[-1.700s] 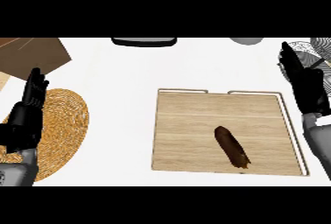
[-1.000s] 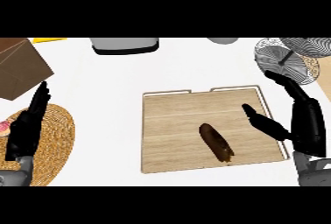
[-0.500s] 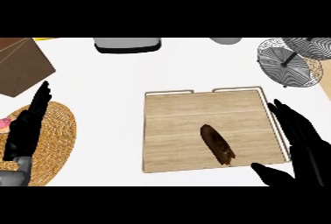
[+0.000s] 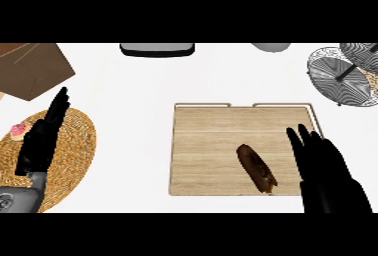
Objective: Pick the sweet potato from the tray and place it in the tiered basket
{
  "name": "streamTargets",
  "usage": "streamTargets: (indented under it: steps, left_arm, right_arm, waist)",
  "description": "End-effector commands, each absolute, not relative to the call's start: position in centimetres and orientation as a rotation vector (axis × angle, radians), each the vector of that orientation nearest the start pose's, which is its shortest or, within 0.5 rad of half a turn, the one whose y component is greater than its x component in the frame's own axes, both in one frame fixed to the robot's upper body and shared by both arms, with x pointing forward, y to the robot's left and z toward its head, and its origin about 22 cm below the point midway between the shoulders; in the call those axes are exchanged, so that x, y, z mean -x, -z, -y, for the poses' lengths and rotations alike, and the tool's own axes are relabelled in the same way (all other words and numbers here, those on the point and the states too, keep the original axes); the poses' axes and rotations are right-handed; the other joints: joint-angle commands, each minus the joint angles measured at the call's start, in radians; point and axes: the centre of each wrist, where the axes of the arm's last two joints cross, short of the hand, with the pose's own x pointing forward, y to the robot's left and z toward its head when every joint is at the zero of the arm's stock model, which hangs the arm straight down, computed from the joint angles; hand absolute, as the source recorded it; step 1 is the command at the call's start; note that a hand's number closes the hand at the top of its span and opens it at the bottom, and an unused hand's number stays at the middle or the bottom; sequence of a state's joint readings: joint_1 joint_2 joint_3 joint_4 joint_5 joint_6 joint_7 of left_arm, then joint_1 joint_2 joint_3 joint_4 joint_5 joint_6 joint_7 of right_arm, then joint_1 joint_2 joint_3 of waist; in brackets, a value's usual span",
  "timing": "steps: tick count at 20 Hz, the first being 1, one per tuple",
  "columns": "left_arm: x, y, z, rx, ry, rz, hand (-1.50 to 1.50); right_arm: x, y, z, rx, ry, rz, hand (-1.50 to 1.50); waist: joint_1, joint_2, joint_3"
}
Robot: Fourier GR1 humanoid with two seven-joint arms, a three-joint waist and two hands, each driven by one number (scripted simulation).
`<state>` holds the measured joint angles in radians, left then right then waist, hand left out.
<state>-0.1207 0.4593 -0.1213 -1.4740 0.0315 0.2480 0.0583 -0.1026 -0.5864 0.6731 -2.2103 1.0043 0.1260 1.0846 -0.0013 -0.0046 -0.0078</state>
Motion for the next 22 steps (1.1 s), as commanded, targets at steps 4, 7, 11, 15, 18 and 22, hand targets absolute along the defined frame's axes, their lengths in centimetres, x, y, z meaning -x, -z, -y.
streamTargets:
  steps: [4, 7, 11, 15, 18, 22]
  left_arm:
    - [-28.0, -4.0, -29.5, -0.417, 0.224, 1.534, 0.0]
    - [-28.1, -3.9, -29.4, -0.433, 0.234, 1.533, 0.0]
    - [-28.2, -4.6, -31.5, -0.444, 0.23, 1.527, 0.0]
    - [-27.3, -2.3, -29.5, -0.418, 0.241, 1.532, 0.0]
    - [-27.8, -3.1, -28.9, -0.432, 0.226, 1.532, 0.0]
    - [-27.4, -4.0, -29.9, -0.432, 0.214, 1.535, 0.0]
  right_arm:
    - [-18.0, -12.5, 11.4, 1.273, -0.93, 0.946, -1.5]
    - [-18.8, -11.7, 9.9, 1.271, -0.938, 0.871, -1.5]
    - [-19.9, -10.4, 9.4, 1.319, -0.95, 0.795, -1.5]
    - [-21.1, -9.9, 7.6, 1.314, -0.948, 0.754, -1.5]
    - [-19.7, -9.4, 5.8, 1.316, -0.945, 0.759, -1.5]
    - [-19.4, -8.6, 6.6, 1.347, -0.996, 0.733, -1.5]
  waist:
    - [0.009, 0.006, 0.003]
    - [0.008, 0.005, 0.003]
    - [0.004, 0.004, 0.004]
    - [0.007, 0.005, 0.005]
    - [0.0, 0.003, 0.006]
    - [0.001, 0.002, 0.007]
